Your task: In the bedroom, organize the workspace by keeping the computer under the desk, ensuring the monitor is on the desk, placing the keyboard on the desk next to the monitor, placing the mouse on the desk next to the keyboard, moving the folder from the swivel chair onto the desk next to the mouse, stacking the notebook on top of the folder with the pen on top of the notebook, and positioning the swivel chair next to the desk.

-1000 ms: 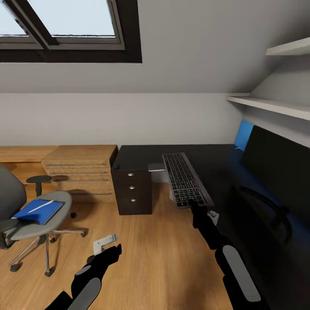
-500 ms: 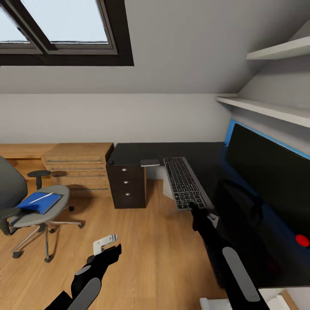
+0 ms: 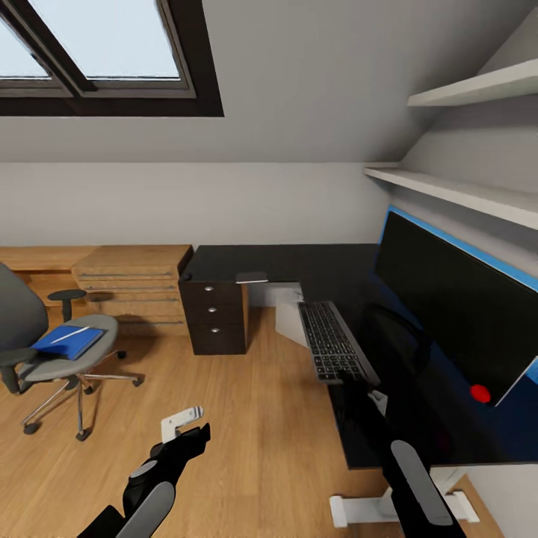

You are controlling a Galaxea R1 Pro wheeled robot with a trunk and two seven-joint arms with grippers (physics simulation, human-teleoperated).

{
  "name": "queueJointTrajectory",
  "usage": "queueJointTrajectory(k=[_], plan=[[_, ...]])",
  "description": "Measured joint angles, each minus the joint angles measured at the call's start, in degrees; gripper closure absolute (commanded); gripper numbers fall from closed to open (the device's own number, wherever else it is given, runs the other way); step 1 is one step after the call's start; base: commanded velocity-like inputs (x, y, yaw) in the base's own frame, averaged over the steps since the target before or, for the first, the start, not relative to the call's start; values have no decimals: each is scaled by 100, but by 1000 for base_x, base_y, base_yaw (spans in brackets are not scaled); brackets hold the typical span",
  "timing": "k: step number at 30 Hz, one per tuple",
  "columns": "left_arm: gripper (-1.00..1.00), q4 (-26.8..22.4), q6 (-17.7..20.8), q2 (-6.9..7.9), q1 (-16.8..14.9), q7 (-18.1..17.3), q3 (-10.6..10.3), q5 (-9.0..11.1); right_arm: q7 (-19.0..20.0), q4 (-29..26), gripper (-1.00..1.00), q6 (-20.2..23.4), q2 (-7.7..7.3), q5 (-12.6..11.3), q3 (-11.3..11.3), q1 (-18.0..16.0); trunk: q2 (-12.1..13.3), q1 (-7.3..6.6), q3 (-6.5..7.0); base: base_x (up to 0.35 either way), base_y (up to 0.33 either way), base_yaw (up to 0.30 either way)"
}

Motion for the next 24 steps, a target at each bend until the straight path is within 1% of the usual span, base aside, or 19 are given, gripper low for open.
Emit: queueJointTrajectory(k=[1, 3, 7, 10, 17, 20, 24], plan=[[-100, 0, 0, 7, 1, 0, 1, 18, 2, 266, 100, -3, -111, -11, -26, -29, -1, -1, 0, -1, -126, 0], [-100, 1, -1, 7, 0, -1, 0, 23, 2, 322, 100, -2, -130, -27, -26, -38, -1, 0, 1, -1, -216, 0], [-100, 1, -2, 6, 0, -2, 0, 32, 0, 345, 100, -25, -139, -16, -28, -42, -1, 0, 1, 0, -282, 0], [-100, 1, -2, 8, 0, -2, 0, 34, -1, 351, 100, -174, -144, -9, -31, -43, -1, 0, 1, 0, -309, 0], [-100, 2, -13, 7, 0, -2, 0, 28, -7, 359, 100, -281, -148, -6, -28, -43, -1, 0, 1, 3, -313, 0], [-100, 1, -22, 7, 0, -4, 0, 21, -11, 399, 100, -295, -146, 2, -28, -42, -1, -2, 0, 144, -236, 0], [-100, 1, -26, 7, 0, -8, 0, 19, -9, 436, 100, -300, -144, -2, -26, -49, -1, -3, 0, 267, -64, 0]])
